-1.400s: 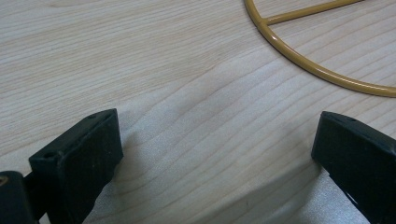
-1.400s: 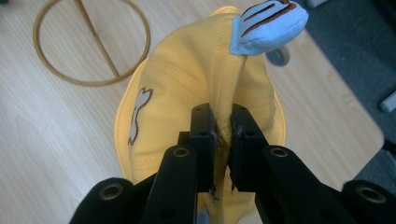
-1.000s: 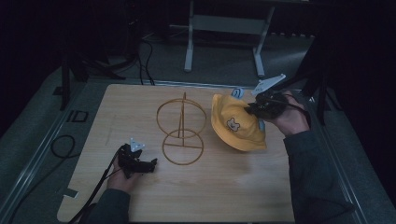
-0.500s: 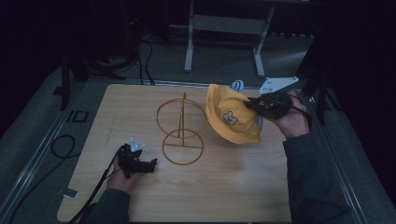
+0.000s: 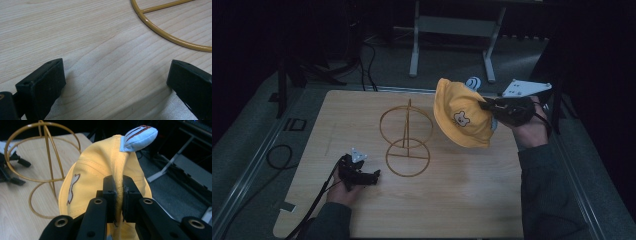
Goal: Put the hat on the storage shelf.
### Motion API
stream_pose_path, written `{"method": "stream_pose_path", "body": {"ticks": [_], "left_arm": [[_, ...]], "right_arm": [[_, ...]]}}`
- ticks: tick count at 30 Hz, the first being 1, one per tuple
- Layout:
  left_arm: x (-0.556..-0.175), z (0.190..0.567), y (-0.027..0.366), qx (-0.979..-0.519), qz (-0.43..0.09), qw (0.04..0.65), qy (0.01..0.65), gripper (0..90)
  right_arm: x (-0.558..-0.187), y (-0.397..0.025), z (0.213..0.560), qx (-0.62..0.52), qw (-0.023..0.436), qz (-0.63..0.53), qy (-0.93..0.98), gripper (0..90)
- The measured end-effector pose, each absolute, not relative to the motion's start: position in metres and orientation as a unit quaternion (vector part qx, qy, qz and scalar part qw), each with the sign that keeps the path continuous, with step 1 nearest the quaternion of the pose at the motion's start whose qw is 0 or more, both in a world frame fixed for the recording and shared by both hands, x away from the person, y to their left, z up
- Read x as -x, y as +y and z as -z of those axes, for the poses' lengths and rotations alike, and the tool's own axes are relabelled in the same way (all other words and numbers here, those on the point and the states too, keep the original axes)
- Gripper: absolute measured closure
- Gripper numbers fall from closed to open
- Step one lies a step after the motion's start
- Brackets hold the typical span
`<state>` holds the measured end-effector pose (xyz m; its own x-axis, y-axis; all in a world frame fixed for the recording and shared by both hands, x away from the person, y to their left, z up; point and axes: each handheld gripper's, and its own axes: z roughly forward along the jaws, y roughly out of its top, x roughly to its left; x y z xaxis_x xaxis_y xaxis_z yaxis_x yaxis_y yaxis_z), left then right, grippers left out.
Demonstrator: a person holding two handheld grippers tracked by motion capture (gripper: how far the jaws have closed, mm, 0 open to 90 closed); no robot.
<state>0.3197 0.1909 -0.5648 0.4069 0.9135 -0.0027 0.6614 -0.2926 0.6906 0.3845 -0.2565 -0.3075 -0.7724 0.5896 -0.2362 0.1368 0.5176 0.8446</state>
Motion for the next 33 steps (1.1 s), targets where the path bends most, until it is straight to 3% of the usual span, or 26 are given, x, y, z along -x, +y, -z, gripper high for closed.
{"method": "stream_pose_path", "body": {"ticks": [22,33], "left_arm": [[-0.32,0.565,0.191,-0.779,-0.202,0.312,0.505,1.9],[-0.32,0.565,0.191,-0.779,-0.201,0.312,0.505,1.9]], "right_arm": [[-0.384,-0.264,0.295,-0.189,0.261,-0.497,0.806,83.3],[-0.383,-0.262,0.284,-0.169,0.239,-0.523,0.801,83.5]]}}
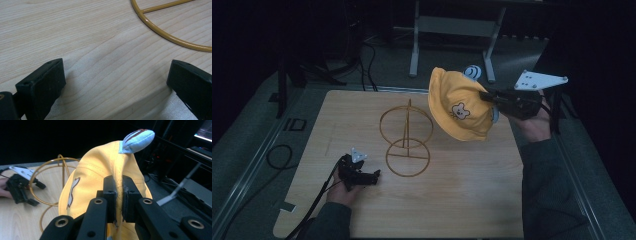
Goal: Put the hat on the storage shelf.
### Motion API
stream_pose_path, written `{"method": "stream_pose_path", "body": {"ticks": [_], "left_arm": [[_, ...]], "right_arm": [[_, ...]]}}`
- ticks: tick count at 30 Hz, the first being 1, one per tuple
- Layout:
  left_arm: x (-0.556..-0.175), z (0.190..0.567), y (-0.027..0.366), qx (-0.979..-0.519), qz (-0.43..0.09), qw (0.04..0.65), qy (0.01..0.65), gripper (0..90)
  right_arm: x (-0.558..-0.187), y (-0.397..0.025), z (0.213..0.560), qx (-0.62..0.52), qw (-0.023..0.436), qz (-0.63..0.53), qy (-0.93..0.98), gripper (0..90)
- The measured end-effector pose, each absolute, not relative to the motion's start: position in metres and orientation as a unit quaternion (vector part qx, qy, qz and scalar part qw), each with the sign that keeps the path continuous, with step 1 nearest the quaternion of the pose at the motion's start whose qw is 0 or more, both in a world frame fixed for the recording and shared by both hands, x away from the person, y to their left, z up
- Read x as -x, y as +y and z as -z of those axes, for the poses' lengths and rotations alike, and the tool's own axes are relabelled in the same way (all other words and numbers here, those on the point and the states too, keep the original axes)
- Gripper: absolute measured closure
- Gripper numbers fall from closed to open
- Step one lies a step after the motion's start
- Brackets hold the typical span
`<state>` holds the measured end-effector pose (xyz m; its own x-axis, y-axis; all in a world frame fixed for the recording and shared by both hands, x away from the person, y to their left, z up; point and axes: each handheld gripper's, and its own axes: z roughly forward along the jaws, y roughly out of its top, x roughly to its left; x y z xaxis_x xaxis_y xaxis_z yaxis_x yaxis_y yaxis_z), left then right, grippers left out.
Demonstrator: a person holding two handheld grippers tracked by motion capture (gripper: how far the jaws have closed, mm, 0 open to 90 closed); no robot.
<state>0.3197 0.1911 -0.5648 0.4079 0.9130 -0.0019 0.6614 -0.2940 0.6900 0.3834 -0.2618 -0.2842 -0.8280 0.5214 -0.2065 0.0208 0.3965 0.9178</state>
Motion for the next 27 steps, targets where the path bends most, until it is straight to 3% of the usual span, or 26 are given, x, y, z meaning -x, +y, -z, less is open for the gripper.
{"method": "stream_pose_path", "body": {"ticks": [12,27], "left_arm": [[-0.32,0.565,0.191,-0.778,-0.202,0.313,0.506,1.9],[-0.32,0.565,0.191,-0.779,-0.202,0.312,0.505,1.9]], "right_arm": [[-0.384,-0.254,0.28,-0.141,0.193,-0.565,0.79,83.6],[-0.386,-0.227,0.277,-0.113,0.17,-0.578,0.79,83.6]]}}
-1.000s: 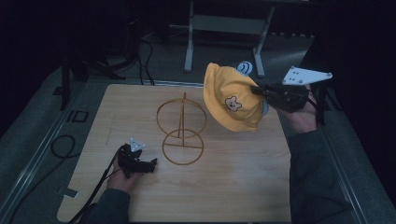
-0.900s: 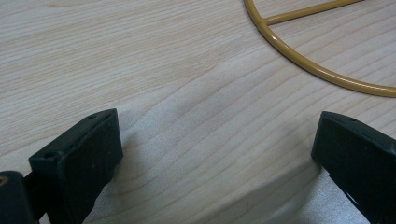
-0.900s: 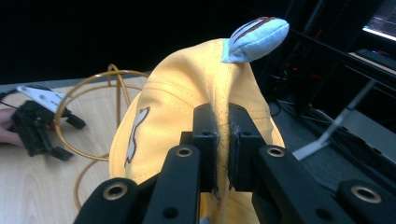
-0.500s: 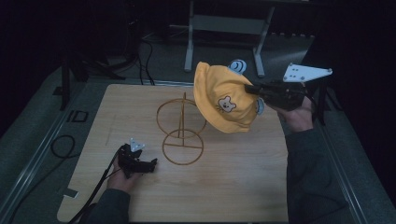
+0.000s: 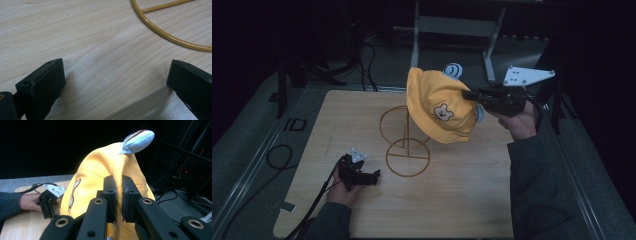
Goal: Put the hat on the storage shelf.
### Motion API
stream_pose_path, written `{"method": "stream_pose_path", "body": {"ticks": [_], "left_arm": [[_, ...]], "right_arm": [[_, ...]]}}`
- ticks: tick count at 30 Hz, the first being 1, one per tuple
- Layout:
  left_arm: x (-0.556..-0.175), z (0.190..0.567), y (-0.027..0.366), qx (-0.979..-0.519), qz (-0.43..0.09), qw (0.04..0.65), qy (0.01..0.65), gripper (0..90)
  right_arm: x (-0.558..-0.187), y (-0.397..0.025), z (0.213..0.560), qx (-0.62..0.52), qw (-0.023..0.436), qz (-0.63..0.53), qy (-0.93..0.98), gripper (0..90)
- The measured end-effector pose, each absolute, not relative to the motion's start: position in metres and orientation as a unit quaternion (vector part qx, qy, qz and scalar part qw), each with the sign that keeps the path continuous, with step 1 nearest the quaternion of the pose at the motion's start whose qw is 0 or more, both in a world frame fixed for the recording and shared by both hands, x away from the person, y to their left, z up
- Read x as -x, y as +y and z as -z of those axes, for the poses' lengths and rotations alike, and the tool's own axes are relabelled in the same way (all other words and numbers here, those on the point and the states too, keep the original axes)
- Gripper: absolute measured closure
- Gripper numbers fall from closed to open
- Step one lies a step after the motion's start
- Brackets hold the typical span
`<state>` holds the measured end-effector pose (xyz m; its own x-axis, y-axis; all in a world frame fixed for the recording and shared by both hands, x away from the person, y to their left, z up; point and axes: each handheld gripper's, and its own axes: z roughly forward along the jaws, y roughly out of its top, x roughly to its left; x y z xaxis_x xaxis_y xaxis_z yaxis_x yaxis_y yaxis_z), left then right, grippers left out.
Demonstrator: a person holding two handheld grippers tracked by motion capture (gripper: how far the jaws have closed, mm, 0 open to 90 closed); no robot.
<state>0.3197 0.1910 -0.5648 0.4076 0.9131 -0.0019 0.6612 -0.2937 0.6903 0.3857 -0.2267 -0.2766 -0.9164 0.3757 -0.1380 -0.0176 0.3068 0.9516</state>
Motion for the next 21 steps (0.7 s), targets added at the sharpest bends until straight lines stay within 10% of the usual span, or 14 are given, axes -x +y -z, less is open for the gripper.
{"method": "stream_pose_path", "body": {"ticks": [21], "left_arm": [[-0.32,0.565,0.191,-0.778,-0.202,0.313,0.506,1.9]], "right_arm": [[-0.404,-0.175,0.284,-0.106,0.146,-0.556,0.811,83.5]]}}
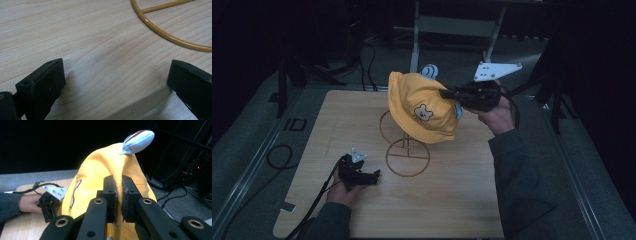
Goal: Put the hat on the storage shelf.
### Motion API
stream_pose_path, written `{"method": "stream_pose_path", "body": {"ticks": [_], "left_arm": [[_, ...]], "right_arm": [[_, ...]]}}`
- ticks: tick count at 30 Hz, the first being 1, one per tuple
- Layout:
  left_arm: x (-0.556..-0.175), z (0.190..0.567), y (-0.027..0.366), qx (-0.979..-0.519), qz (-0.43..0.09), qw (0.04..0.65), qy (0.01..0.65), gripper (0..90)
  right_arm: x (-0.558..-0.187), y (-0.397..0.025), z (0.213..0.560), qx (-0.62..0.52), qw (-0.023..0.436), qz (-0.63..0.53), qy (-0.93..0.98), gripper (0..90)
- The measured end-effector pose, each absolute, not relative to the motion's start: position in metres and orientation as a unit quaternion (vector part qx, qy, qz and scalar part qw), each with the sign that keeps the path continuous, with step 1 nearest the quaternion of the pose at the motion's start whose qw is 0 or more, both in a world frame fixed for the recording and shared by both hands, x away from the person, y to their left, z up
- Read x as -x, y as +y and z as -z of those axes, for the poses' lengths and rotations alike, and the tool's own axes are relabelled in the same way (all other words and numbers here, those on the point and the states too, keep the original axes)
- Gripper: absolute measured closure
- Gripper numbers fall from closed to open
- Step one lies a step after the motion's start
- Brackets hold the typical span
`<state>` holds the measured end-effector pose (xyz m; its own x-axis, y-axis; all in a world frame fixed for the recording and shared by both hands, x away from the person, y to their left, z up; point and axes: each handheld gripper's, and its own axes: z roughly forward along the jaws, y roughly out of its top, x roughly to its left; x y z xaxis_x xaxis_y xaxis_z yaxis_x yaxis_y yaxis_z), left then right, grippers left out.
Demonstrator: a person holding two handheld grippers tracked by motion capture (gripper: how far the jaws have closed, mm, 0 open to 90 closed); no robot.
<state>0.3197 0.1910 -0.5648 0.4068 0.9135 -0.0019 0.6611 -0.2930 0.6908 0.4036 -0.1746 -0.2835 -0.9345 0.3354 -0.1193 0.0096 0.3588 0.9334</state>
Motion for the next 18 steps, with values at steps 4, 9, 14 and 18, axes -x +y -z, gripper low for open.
{"method": "stream_pose_path", "body": {"ticks": [4,9,14,18], "left_arm": [[-0.32,0.565,0.191,-0.778,-0.202,0.312,0.506,1.9],[-0.32,0.565,0.191,-0.777,-0.202,0.314,0.507,1.9],[-0.32,0.565,0.191,-0.776,-0.203,0.314,0.507,1.9],[-0.32,0.565,0.191,-0.776,-0.203,0.315,0.507,1.9]], "right_arm": [[-0.408,-0.161,0.287,-0.108,0.146,-0.545,0.818,83.4],[-0.413,-0.142,0.288,-0.11,0.145,-0.533,0.826,83.3],[-0.414,-0.122,0.29,-0.102,0.145,-0.517,0.837,83.0],[-0.414,-0.11,0.293,-0.1,0.141,-0.513,0.841,82.7]]}}
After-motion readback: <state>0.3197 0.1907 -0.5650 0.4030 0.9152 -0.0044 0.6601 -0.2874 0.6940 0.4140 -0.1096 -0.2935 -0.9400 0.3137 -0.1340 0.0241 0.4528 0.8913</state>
